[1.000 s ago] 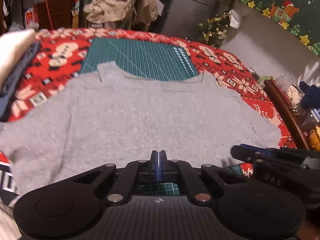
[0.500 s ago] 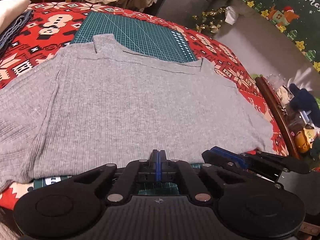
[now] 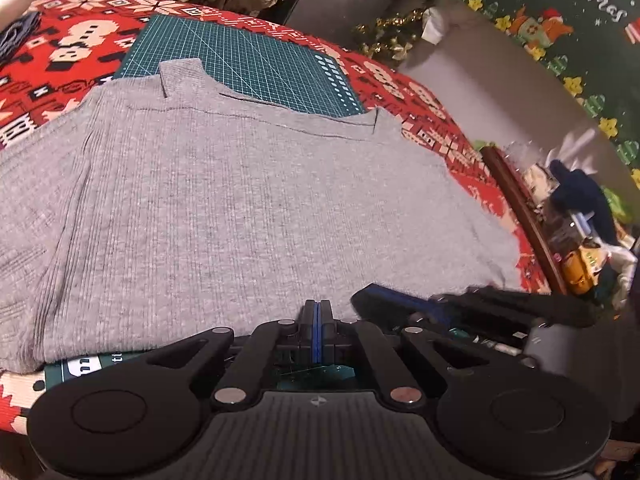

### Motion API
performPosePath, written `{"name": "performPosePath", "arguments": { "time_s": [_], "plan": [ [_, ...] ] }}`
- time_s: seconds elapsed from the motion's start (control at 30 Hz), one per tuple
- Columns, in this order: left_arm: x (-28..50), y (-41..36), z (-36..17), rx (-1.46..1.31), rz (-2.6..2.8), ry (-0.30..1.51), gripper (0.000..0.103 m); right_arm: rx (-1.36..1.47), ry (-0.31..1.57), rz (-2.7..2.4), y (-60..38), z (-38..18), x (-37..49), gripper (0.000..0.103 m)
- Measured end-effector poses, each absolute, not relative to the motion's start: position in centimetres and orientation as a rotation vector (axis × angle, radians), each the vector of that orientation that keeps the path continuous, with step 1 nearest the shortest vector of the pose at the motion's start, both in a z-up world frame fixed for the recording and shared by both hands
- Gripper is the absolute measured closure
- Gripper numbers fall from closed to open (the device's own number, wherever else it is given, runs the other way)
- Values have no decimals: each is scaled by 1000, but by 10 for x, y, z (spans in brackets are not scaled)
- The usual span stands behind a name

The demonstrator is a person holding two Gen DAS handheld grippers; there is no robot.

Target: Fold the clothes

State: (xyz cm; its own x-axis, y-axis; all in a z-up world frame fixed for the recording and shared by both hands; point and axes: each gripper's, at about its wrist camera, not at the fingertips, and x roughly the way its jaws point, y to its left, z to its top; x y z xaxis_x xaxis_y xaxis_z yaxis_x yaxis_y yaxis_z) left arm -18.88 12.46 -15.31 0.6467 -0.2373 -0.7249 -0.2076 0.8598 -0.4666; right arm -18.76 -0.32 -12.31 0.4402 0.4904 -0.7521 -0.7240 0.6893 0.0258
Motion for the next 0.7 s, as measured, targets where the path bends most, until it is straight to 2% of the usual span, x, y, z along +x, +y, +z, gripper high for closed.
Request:
{"name": "performPosePath", "arguments": {
  "time_s": [0.7],
  "plan": [
    [-198,143,-160,-658,-38,865,100,-378,796,820,-1,-127,-207,101]
  ]
}}
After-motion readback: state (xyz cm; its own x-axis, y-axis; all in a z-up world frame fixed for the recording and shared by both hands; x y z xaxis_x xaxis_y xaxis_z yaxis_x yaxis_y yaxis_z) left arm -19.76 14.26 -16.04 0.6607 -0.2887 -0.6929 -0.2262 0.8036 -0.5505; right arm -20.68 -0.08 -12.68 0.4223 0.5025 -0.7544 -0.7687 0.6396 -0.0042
